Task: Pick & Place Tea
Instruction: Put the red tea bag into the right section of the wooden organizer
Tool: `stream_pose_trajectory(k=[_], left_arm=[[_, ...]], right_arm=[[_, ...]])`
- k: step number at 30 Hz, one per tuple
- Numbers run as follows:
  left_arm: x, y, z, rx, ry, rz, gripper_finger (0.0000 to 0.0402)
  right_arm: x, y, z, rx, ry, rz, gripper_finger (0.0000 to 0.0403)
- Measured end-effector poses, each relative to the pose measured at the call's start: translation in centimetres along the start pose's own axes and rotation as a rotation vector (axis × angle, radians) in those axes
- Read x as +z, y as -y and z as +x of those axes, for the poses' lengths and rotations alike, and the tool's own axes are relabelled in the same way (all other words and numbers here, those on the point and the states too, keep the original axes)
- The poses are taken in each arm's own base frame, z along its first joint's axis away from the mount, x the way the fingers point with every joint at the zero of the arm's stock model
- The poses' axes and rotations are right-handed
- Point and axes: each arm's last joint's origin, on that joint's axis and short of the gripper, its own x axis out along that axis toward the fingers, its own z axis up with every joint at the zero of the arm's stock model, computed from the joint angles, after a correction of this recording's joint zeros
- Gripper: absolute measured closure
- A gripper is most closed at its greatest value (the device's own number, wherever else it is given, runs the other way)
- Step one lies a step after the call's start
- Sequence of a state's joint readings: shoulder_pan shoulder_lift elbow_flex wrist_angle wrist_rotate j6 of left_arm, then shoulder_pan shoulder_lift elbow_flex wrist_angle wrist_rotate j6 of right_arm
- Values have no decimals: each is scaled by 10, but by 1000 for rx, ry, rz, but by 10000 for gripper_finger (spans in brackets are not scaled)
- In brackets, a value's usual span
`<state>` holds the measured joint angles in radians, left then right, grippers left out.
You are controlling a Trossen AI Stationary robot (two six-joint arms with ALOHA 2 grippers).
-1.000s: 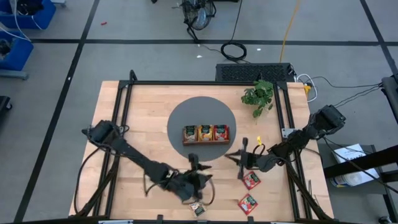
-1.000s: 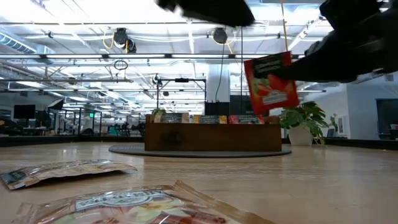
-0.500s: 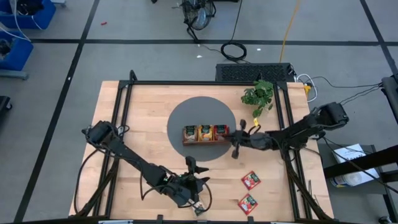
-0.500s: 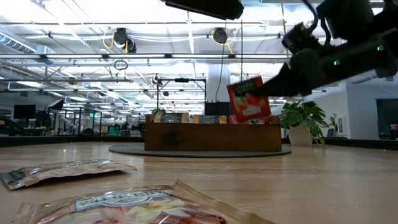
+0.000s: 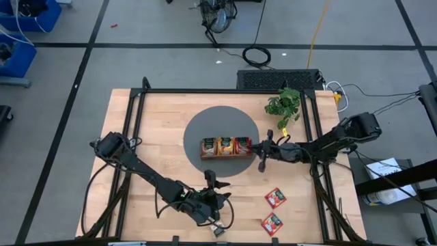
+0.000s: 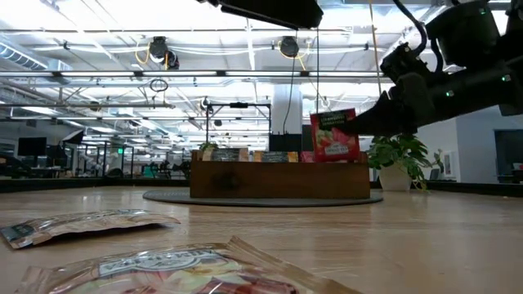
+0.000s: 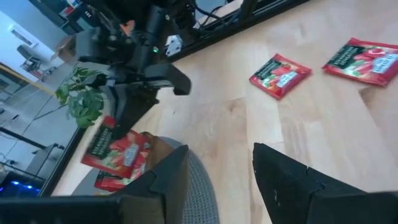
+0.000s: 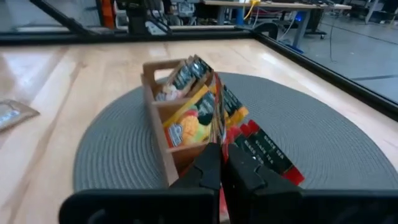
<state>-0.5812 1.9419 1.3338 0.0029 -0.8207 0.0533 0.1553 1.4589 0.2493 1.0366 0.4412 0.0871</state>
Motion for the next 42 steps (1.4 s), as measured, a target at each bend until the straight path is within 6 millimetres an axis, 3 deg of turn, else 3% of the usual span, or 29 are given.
stream_pose_trajectory(k=[13,42], left_arm=[[-1,-6,6,5,-8,-18,220],[-2,-9,10,15,-24,-34,220]], right_arm=[[-4,16,8,31,-67,12,403],[-9,18,8,42,-124,13,403]])
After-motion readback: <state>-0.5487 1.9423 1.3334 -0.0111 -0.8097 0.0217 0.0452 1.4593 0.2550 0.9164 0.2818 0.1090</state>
